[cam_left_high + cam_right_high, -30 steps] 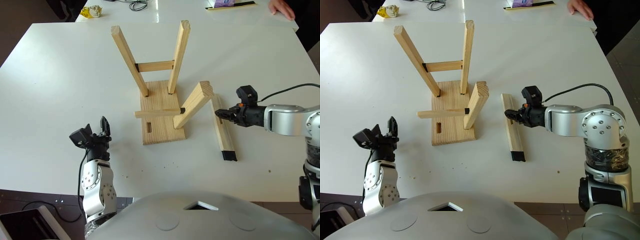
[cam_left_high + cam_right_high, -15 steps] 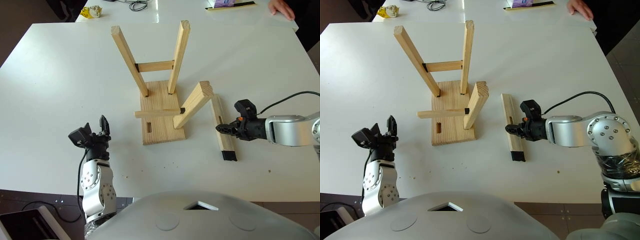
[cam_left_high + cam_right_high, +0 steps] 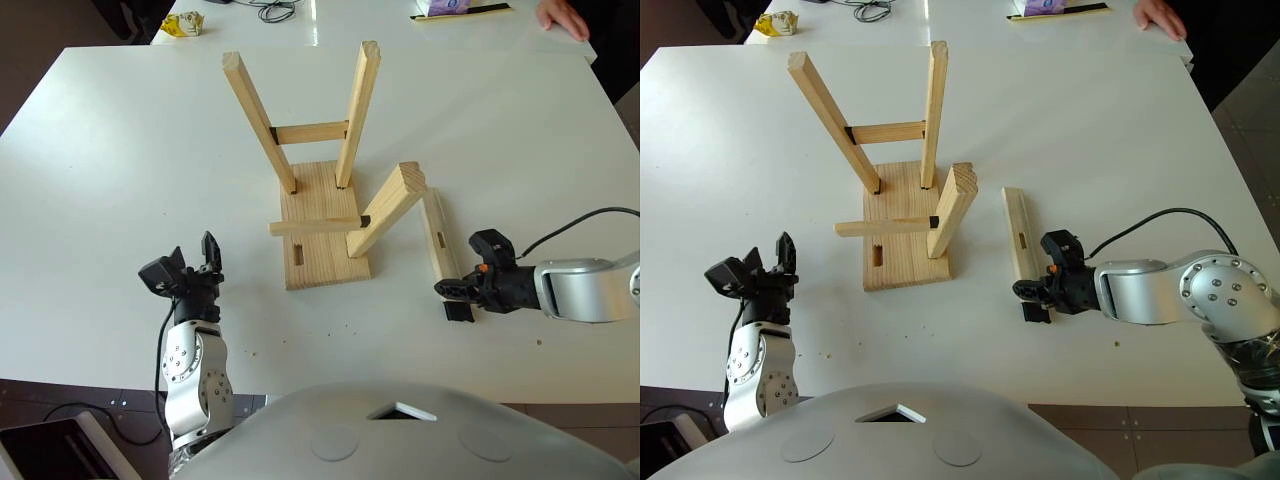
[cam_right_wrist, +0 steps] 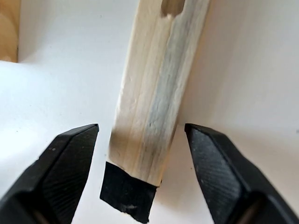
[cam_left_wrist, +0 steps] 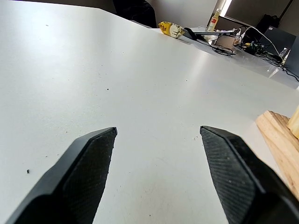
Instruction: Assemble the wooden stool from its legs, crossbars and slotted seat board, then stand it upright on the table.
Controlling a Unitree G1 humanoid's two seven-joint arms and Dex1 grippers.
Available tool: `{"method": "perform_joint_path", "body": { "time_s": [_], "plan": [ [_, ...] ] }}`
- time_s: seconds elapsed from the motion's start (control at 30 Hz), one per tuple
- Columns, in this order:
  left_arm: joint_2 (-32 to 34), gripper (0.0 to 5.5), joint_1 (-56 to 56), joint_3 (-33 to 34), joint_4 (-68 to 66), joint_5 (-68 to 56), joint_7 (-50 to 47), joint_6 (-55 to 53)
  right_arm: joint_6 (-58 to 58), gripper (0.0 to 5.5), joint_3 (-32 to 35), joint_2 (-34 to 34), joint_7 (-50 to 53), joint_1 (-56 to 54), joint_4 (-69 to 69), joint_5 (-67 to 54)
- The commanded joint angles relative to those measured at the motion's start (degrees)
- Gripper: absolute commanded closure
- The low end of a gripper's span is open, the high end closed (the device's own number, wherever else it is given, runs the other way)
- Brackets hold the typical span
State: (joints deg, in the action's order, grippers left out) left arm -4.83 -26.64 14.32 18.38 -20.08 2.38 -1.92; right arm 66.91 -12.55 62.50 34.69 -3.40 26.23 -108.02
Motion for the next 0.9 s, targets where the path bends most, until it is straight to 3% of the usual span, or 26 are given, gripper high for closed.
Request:
{"method": "perform_joint_path", "body": {
  "time_s": [0.03, 0.33, 0.63, 0.9],
  "plan": [
    [0.69, 2.21, 0.79, 0.31, 0.10, -0.56, -0.13, -1.16, -0.17, 2.08, -1.48, -0.56, -2.30, 1.51, 0.89, 6.44],
    [2.18, 2.21, 2.79, 0.30, -0.66, -0.49, 0.20, -2.55, -3.12, 3.39, -0.53, -6.53, -4.55, 3.43, 1.02, 19.52],
    [3.87, 2.21, 6.96, 3.54, 4.87, -2.80, -2.57, -4.44, -4.04, 3.43, 0.74, -17.40, -6.54, -3.89, -4.40, 32.09],
    [18.43, 2.21, 26.91, 18.31, 5.66, -15.74, -7.86, -13.11, -19.14, 3.44, 6.26, -28.41, -16.85, -23.05, -26.05, 56.05]
  ]
}}
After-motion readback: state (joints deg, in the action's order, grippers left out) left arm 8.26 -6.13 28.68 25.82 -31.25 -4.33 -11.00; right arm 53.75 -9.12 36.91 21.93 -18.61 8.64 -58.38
